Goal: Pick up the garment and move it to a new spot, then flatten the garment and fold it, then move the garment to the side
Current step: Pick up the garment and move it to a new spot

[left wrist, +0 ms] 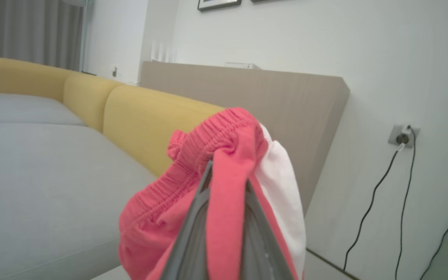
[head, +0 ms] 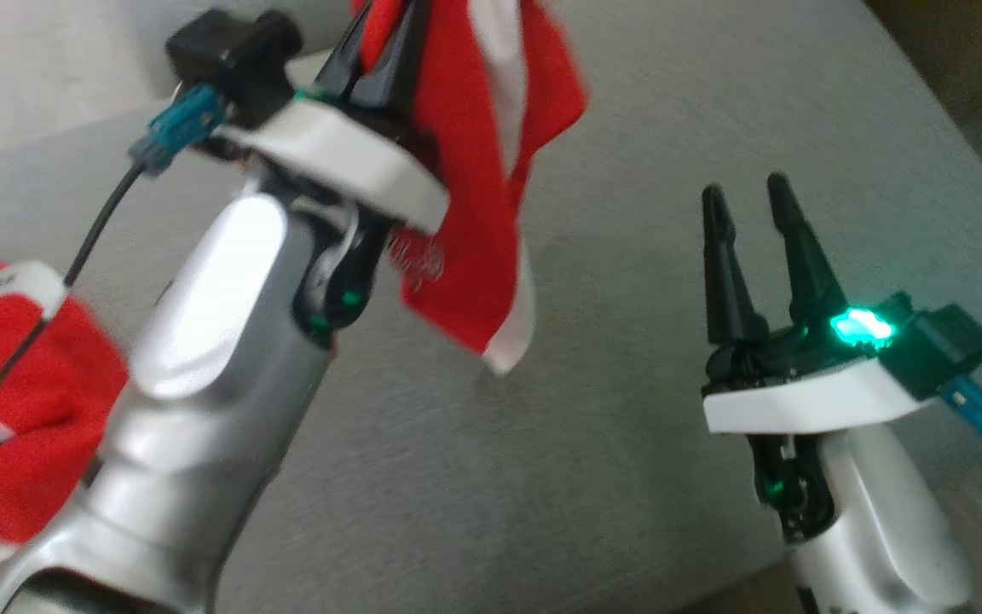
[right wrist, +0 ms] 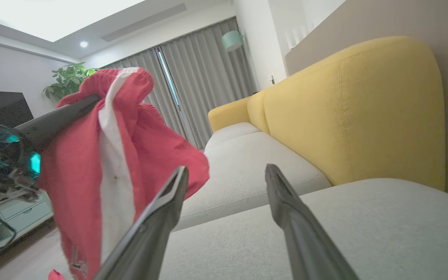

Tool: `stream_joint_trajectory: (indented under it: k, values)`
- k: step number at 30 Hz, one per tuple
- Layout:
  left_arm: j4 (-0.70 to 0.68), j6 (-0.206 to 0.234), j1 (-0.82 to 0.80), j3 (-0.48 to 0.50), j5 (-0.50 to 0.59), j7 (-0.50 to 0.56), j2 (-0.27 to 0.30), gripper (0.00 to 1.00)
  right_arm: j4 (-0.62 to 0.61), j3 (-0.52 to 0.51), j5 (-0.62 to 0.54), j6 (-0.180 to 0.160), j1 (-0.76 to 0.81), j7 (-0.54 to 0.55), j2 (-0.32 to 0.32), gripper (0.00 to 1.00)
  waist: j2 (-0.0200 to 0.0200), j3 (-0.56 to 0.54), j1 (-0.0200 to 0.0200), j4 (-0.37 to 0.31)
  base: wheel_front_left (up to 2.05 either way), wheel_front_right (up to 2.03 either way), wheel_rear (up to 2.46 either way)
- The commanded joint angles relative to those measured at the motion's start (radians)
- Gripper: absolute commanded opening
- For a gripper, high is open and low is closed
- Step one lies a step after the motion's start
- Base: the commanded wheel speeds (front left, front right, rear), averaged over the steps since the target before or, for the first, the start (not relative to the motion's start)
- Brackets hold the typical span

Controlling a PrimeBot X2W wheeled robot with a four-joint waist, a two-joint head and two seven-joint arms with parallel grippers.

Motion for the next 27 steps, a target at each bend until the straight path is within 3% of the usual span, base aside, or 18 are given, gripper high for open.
stream_joint_trajectory:
  k: [1, 4, 6, 12, 17, 23, 27]
  values:
    - [-0.022, -0.001, -0.071, 0.029, 0.009, -0.017, 0.008, 0.0, -0.04, 0.021, 0.009, 0.007, -0.048, -0.006, -0.003, 1.0, -0.0001, 0.068, -0.0001, -0.097, 0.0, 0.0, 0.0]
    - [0.032, -0.015, -0.103, 0.034, -0.007, -0.067, -0.029, 0.0, -0.054, 0.02, 0.031, 0.007, -0.063, -0.006, -0.003, 1.0, -0.0001, 0.092, -0.0001, -0.136, 0.0, 0.0, 0.0]
    - [0.105, -0.014, -0.118, 0.037, 0.003, -0.116, -0.038, 1.0, -0.06, 0.013, 0.036, 0.007, -0.067, -0.006, -0.003, 1.0, -0.0001, 0.1, -0.0001, -0.14, 0.0, 0.0, 0.0]
    - [0.226, -0.035, -0.074, 0.043, 0.017, -0.199, -0.002, 1.0, -0.051, -0.026, 0.003, 0.007, -0.051, -0.006, -0.003, 1.0, -0.0001, 0.074, -0.0001, -0.061, 0.0, 0.0, 0.0]
    - [0.265, -0.035, 0.007, 0.043, 0.06, -0.277, 0.076, 1.0, -0.034, -0.068, -0.048, 0.007, -0.019, -0.006, -0.003, 1.0, -0.0001, 0.027, -0.0001, 0.053, 0.0, 0.0, 0.0]
    - [0.233, -0.017, 0.175, 0.042, 0.128, -0.323, 0.166, 1.0, -0.006, -0.119, -0.097, 0.007, 0.035, -0.006, -0.003, 1.0, -0.0001, -0.035, -0.0001, 0.183, 0.0, 0.0, 0.0]
    - [0.162, 0.022, 0.324, 0.073, 0.164, -0.328, 0.192, 1.0, 0.018, -0.132, -0.106, 0.007, 0.075, -0.006, -0.003, 1.0, -0.0001, -0.068, -0.0001, 0.239, 0.0, 0.0, 0.0]
